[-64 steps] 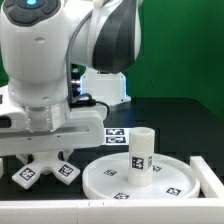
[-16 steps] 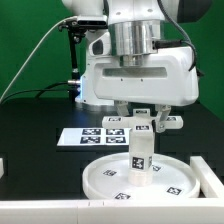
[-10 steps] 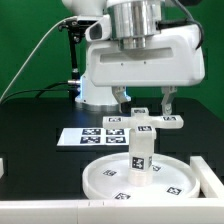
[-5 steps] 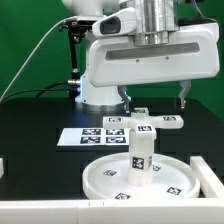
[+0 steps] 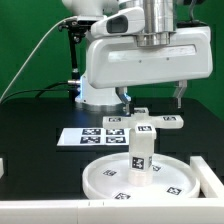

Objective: Assemble round table

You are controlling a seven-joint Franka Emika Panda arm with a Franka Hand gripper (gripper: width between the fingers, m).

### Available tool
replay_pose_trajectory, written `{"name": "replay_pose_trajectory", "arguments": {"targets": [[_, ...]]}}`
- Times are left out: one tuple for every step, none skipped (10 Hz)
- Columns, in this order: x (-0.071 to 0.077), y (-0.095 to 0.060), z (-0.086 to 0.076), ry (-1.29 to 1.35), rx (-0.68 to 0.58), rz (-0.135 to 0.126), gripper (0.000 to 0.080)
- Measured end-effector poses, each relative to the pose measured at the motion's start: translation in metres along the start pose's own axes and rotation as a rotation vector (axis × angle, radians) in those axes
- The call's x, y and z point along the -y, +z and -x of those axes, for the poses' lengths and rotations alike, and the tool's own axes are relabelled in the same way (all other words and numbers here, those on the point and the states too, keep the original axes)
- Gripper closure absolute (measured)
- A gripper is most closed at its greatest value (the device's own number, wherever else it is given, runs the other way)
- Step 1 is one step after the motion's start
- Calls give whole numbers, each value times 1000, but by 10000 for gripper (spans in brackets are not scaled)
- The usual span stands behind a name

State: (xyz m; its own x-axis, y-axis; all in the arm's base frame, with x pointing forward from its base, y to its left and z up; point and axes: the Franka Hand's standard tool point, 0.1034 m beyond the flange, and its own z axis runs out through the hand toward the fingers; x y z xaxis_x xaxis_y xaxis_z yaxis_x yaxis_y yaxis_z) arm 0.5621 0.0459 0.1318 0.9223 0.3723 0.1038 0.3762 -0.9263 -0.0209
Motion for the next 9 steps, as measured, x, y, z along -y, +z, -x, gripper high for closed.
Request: {"name": "replay_pose_trajectory", "arguments": {"targets": [[-11,-4,-1,-110,1,0,150],[-14,-2,1,-179,5,0,150],[-12,-1,1,-172,6,-1,150],[-13,0,1,-172,7,-1,150],[-8,3,1,-169,10,-1,150],[9,16,-2,-189,-4,25,150],[8,13,-10,-218,-34,46,150],[5,15,-8,-216,-31,48,149],[5,16,-10,-217,-41,55,149]]}}
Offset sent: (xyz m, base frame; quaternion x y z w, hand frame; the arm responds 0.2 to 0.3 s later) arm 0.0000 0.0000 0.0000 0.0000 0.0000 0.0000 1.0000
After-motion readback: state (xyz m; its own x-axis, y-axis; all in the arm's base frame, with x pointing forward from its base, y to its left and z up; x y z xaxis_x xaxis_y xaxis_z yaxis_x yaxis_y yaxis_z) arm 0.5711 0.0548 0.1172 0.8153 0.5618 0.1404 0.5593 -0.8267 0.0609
